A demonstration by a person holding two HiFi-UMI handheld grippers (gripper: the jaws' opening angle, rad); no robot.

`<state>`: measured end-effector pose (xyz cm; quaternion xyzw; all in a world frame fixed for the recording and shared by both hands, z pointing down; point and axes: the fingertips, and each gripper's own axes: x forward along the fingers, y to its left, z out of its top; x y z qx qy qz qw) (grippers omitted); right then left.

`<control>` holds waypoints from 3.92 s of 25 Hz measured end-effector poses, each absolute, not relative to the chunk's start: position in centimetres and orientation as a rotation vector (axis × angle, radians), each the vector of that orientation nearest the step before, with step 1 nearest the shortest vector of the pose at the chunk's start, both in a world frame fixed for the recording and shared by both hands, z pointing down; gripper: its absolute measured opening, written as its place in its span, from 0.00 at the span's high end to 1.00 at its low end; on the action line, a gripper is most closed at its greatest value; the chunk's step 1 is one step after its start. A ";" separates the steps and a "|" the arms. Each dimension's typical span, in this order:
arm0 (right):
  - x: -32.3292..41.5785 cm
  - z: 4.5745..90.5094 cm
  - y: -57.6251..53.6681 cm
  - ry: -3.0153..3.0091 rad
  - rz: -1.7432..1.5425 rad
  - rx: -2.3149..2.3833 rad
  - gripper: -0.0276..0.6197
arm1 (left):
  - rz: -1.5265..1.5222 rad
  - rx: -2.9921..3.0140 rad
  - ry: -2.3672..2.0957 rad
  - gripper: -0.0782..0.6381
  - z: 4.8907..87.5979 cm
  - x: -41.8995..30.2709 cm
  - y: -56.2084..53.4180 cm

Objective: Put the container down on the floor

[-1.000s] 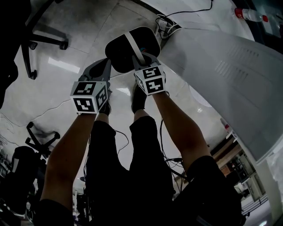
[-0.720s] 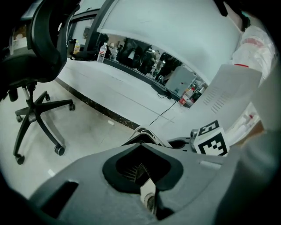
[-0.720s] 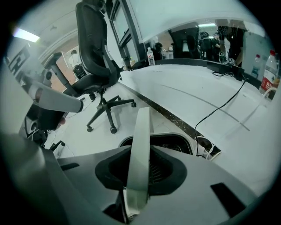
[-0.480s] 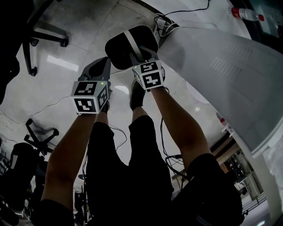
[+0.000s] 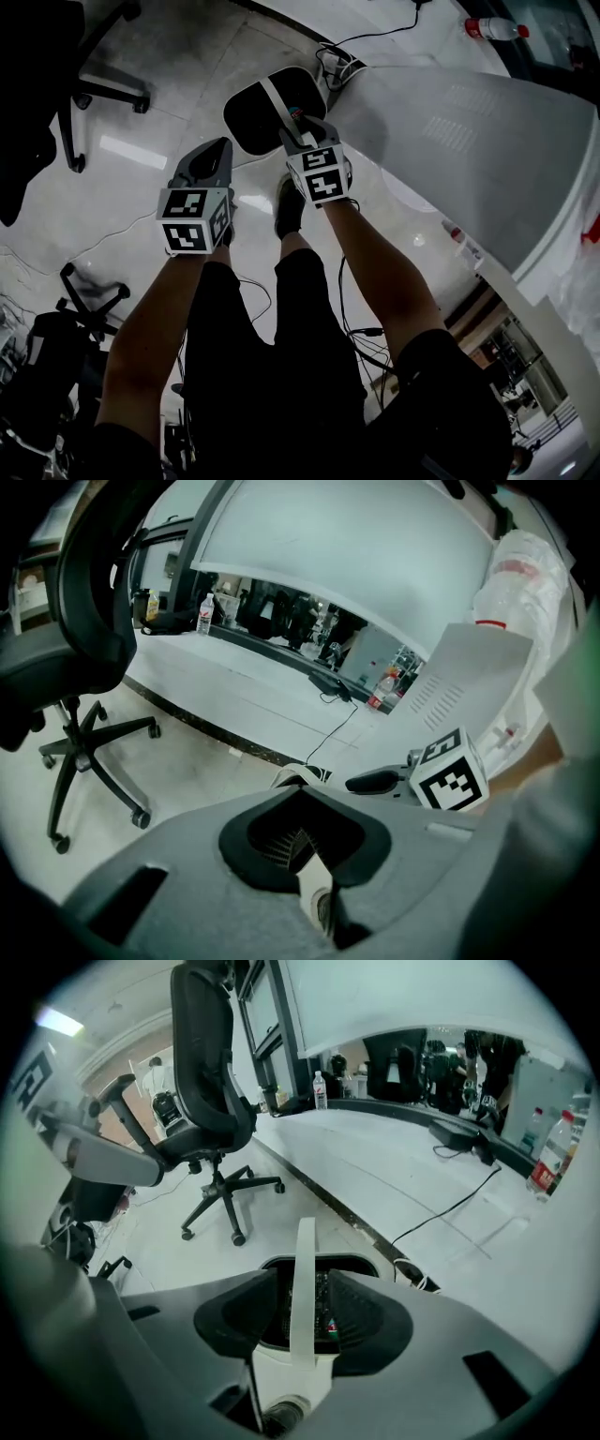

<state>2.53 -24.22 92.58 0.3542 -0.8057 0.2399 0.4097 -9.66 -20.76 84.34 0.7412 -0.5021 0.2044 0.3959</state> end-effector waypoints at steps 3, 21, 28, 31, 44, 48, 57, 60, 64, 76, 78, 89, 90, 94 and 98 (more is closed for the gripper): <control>2.3 89.9 -24.1 -2.042 0.565 0.907 0.72 | 0.548 1.888 -1.338 0.88 82.0 -10.8 -20.6; 1.8 69.3 -22.0 -2.223 0.576 1.069 0.91 | 0.522 2.050 -1.345 0.88 65.3 -8.8 -18.1; 1.7 62.7 -19.2 -2.243 0.566 1.052 0.93 | 0.507 2.092 -1.348 0.88 59.3 -7.9 -15.8; 2.3 59.1 -18.7 -2.273 0.554 1.068 0.94 | 0.460 2.084 -1.360 0.88 56.9 -7.3 -14.8; 3.8 45.8 -17.7 -2.315 0.350 1.160 0.95 | 0.435 2.317 -1.293 0.88 46.5 -5.3 -14.5; 3.6 42.8 -17.2 -2.355 0.355 1.147 0.95 | 0.414 2.328 -1.294 0.88 43.9 -4.9 -13.8; 4.3 36.2 -16.6 -2.443 0.315 1.136 0.95 | 0.249 2.431 -1.301 0.88 36.8 -4.2 -12.8; 5.8 34.6 -16.6 -2.427 0.327 1.234 0.95 | 0.230 2.484 -1.301 0.88 35.4 -3.9 -12.2; 6.2 31.6 -16.2 -2.518 0.342 1.266 0.95 | 0.205 2.440 -1.332 0.88 34.7 -4.6 -12.4; 6.9 29.0 -16.2 -2.586 0.384 1.325 0.95 | 0.165 2.434 -1.373 0.88 32.2 -4.8 -12.6; 7.2 28.5 -16.6 -2.576 0.340 1.336 0.95 | 0.158 2.452 -1.375 0.88 31.7 -4.4 -13.0; 7.7 29.2 -16.7 -2.535 0.280 1.341 0.95 | 0.183 2.478 -1.396 0.88 31.3 -4.4 -13.3; 7.7 29.3 -16.6 -2.532 0.281 1.341 0.95 | 0.183 2.476 -1.397 0.88 31.3 -4.4 -13.2; 7.1 29.5 -16.9 -2.529 0.275 1.329 0.95 | 0.172 2.491 -1.363 0.88 31.4 -4.4 -13.6; 5.7 29.3 -18.3 -2.540 0.252 1.313 0.95 | 0.178 2.508 -1.344 0.88 31.5 -5.1 -14.6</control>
